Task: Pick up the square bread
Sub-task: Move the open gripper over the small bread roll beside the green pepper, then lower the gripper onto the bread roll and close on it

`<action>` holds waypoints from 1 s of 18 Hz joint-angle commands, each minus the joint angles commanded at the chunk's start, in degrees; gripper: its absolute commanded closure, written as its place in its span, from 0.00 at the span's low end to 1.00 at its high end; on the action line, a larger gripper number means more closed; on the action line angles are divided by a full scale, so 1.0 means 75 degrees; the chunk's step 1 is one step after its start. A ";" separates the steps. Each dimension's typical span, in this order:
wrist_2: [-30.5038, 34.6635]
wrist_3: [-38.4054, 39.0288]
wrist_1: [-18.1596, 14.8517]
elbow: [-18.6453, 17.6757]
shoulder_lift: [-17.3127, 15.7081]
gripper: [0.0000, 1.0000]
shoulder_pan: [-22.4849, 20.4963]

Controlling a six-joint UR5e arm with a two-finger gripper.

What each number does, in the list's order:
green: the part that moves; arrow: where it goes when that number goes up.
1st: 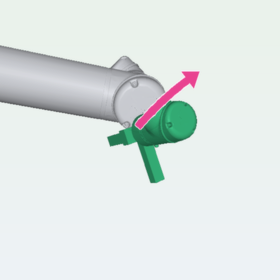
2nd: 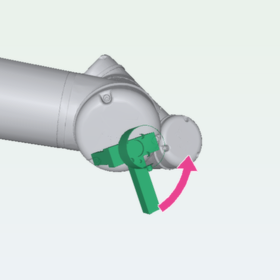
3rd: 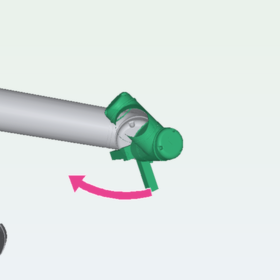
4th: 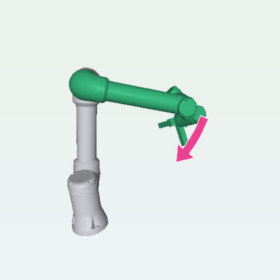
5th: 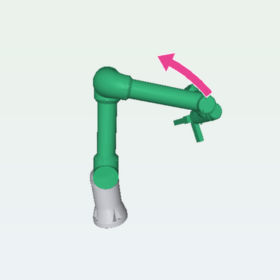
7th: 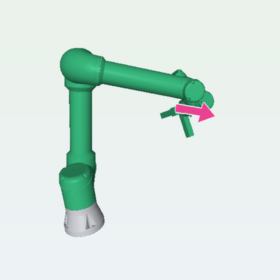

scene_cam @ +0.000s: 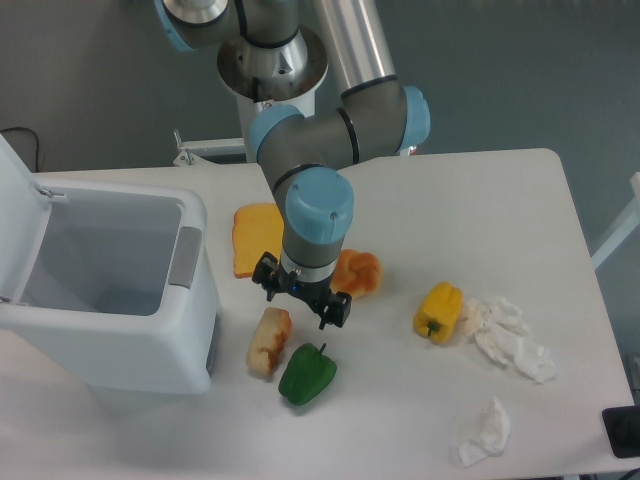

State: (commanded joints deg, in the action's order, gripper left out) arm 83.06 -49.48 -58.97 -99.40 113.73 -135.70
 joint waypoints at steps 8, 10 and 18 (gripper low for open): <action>-0.0023 0.0058 0.0035 -0.0071 0.0140 0.00 0.0129; -0.0047 0.0128 0.0082 -0.0071 0.0199 0.00 0.0164; -0.0058 0.0094 0.0105 -0.0070 0.0305 0.08 0.0234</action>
State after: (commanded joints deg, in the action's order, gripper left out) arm 82.62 -48.77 -58.18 -99.93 116.02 -133.95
